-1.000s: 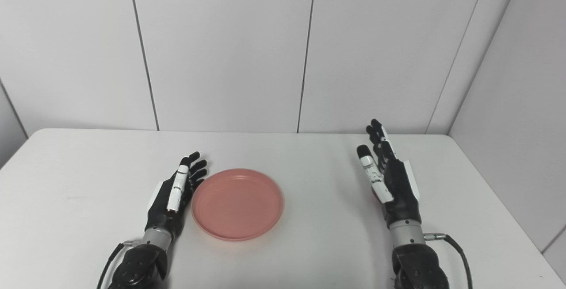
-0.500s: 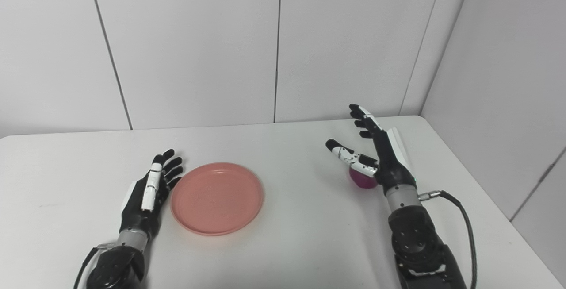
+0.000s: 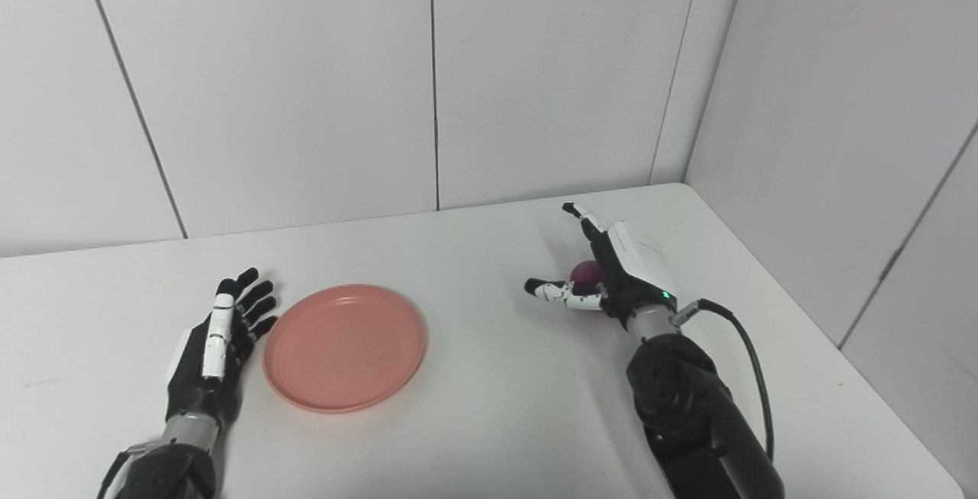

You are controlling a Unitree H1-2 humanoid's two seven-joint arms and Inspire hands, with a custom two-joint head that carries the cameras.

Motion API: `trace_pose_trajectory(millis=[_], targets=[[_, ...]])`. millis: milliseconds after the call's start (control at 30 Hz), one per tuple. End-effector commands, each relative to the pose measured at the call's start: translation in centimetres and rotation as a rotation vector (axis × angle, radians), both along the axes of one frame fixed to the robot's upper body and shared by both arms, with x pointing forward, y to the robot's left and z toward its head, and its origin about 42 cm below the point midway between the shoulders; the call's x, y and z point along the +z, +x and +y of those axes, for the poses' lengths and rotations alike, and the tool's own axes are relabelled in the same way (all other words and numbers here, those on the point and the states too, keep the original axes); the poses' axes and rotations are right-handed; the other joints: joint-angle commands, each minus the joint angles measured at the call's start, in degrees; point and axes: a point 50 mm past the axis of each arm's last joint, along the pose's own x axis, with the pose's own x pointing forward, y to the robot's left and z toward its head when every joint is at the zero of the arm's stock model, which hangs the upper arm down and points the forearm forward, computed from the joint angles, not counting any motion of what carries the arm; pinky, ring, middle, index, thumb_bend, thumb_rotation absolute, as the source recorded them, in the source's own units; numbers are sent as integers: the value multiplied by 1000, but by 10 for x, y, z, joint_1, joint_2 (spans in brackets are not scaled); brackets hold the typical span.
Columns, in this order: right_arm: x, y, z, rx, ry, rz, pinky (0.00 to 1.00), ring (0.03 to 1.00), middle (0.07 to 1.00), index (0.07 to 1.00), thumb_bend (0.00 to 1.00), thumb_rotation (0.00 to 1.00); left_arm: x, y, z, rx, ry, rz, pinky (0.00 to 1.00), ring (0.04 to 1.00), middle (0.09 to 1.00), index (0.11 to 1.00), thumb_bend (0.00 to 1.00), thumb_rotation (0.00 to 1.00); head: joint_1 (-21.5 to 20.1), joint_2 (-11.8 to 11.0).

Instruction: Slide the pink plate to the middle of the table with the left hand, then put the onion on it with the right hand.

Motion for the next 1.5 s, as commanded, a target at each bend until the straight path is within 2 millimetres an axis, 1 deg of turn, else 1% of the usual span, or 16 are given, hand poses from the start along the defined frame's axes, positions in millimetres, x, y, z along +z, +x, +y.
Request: trace_pose_trajectory(millis=[0,200,400,533,667,833,1000,1067,1133,1167,1267,1300,1333,1367,1400,1467], targets=[[21,12,-4,-26,-56,-71,906,912,914,939,956,403,13,9,0,-6,-5,-55,888,879,871,867,516,1000,0,-1],[13,15,-7,-42,-73,-34,936,916,913,943,940,368,14,9,1,-4,-9,-60,887,877,868,863,516,1000,0,0],[3,19,-11,-49,-106,-43,932,914,909,939,933,331,13,8,0,-7,-6,-53,888,878,869,866,527,1000,2,0],[-1,22,-14,-53,-181,-84,932,897,895,936,933,343,13,7,0,-5,-12,-55,882,873,865,862,526,1000,5,1],[-2,25,-15,-54,-206,-94,941,895,895,939,924,360,14,7,0,-5,-14,-56,882,876,868,864,526,1000,6,3],[-6,32,-16,-61,-196,-66,909,872,871,917,907,364,15,7,0,-7,-17,-61,884,879,870,864,521,1000,7,4],[-11,34,-17,-65,-175,-39,872,851,848,873,861,310,15,6,0,-5,-14,-58,887,877,869,863,524,1000,6,6],[-14,35,-19,-63,-151,-49,835,817,814,820,841,253,15,6,0,-5,-13,-58,886,877,869,863,520,1000,8,6],[-18,37,-21,-67,-121,-53,778,753,751,752,803,200,15,6,0,-5,-17,-56,888,879,870,864,519,1000,8,7],[-19,37,-22,-67,-114,-52,772,746,744,747,798,196,15,6,0,-5,-18,-56,888,879,870,863,519,1000,8,7],[-21,38,-23,-68,-93,-52,707,670,668,693,751,135,15,6,0,-3,-20,-55,887,878,870,864,520,1000,9,8],[-22,38,-23,-69,-82,-52,656,613,563,656,638,55,15,5,0,-1,-22,-55,882,876,868,862,520,1000,9,8],[-22,38,-24,-69,-74,-52,638,593,528,644,600,28,15,5,-1,0,-23,-56,881,876,868,861,520,1000,10,9],[-23,38,-24,-69,-68,-51,625,571,488,575,554,11,15,5,-1,0,-23,-56,881,876,867,861,520,1000,10,9],[-23,37,-25,-70,-65,-47,622,558,468,543,533,3,15,5,-1,1,-23,-55,882,876,867,860,521,1000,10,10],[-23,36,-26,-73,-63,-38,622,551,461,532,526,1,15,5,-1,0,-23,-55,883,877,867,861,521,1000,11,10]])
